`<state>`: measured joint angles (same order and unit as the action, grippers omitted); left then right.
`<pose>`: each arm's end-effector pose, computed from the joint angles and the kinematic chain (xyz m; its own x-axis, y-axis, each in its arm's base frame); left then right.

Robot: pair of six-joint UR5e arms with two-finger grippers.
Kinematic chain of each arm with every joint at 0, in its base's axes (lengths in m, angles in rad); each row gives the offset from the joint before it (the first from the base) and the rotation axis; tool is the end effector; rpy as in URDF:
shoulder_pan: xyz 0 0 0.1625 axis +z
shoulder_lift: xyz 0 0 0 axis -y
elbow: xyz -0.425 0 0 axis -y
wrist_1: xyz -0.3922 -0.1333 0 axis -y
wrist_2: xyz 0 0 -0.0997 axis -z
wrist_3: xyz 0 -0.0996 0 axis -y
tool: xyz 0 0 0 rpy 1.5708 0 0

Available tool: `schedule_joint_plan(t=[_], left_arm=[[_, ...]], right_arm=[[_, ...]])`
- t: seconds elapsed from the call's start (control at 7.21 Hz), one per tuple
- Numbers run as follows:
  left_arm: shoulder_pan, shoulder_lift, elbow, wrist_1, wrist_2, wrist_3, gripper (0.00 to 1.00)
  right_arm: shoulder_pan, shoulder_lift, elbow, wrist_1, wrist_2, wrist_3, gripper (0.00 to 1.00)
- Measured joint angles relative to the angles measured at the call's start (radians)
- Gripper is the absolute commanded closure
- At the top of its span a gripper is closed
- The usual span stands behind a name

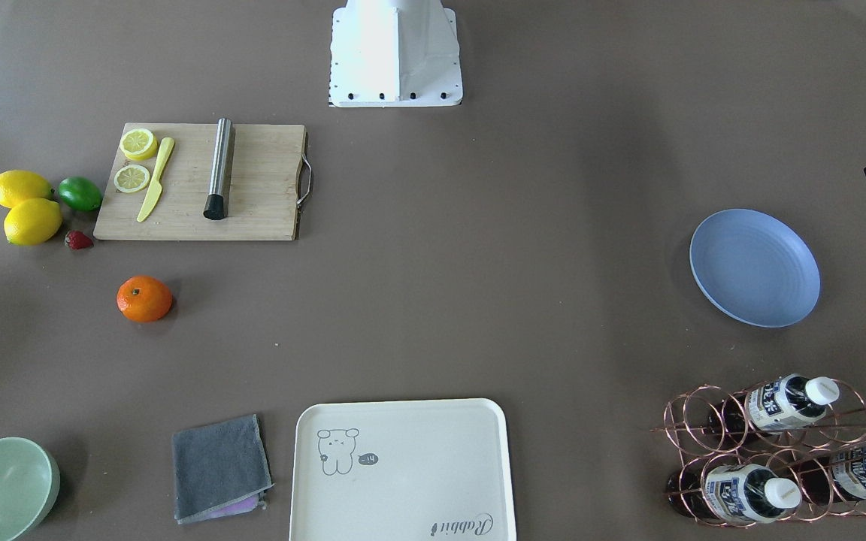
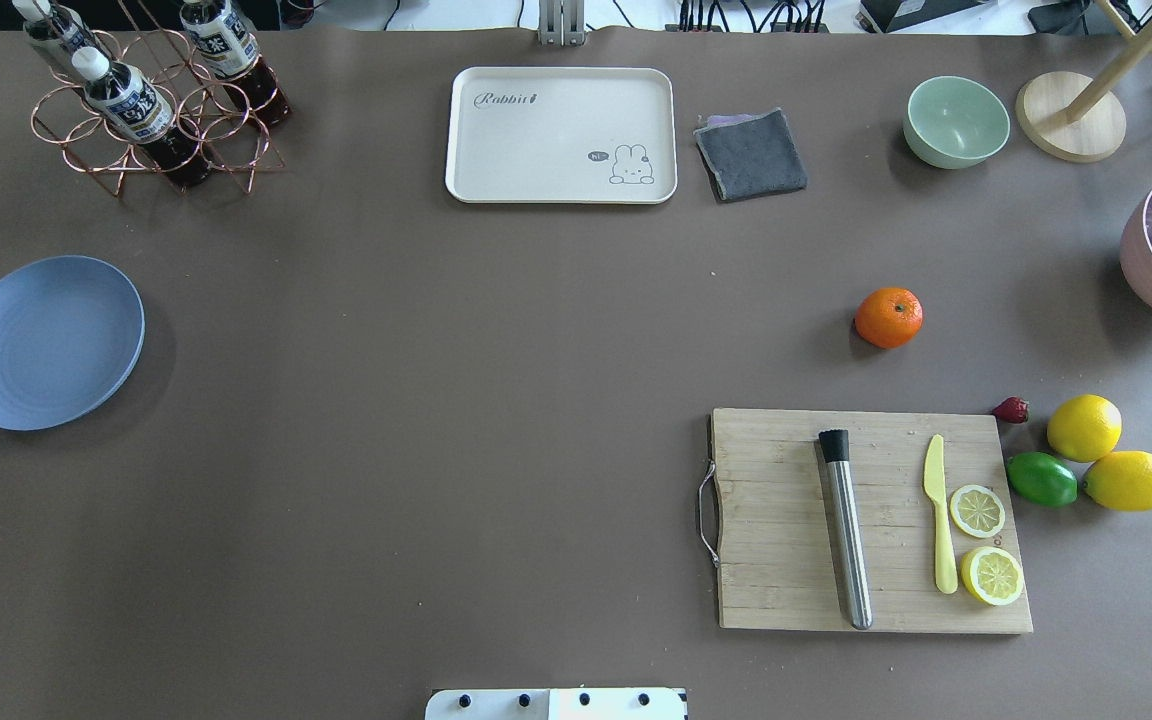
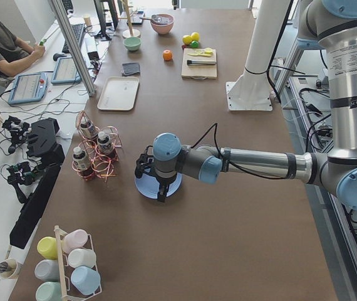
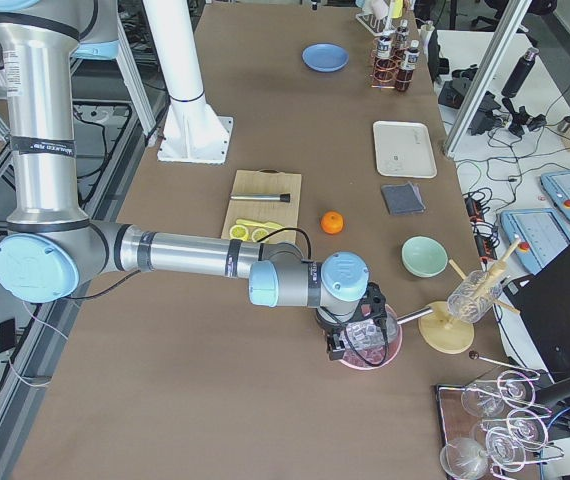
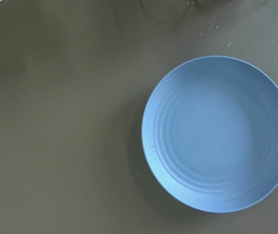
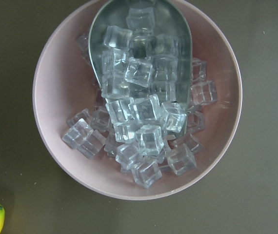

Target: Pick orange to plate

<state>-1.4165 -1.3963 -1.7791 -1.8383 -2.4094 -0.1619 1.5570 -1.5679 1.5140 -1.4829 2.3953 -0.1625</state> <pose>0.0080 -0.4371 0.6018 0.6421 0.1645 -0.7488 -0.0438 0.9830 0.1784 0.0533 -0.4956 0.6728 0.6673 -0.1955 0.7186 0.1234 0.9806 0.1523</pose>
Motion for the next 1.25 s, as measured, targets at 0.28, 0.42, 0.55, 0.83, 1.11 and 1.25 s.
schedule_joint_plan(t=[0.28,0.42,0.55,0.83,1.11,1.25], left_arm=[[0.000,-0.008,0.010,-0.009,0.020,0.002,0.02],[0.003,-0.011,0.009,-0.011,0.036,-0.001,0.02],[0.004,-0.011,0.008,-0.012,0.042,-0.003,0.02],[0.006,-0.009,0.008,-0.012,0.046,-0.004,0.02],[0.008,-0.007,0.010,-0.012,0.048,-0.003,0.02],[0.009,-0.005,0.011,-0.014,0.047,-0.003,0.02]], right_arm=[[-0.003,0.009,0.022,-0.010,-0.008,0.004,0.00],[-0.009,0.019,0.027,-0.026,-0.014,0.005,0.00],[-0.015,0.039,0.028,-0.075,-0.017,0.005,0.00],[-0.012,0.068,0.036,-0.151,-0.021,0.002,0.00],[-0.008,0.068,0.042,-0.160,-0.038,-0.005,0.00],[-0.007,0.068,0.042,-0.160,-0.042,-0.006,0.00]])
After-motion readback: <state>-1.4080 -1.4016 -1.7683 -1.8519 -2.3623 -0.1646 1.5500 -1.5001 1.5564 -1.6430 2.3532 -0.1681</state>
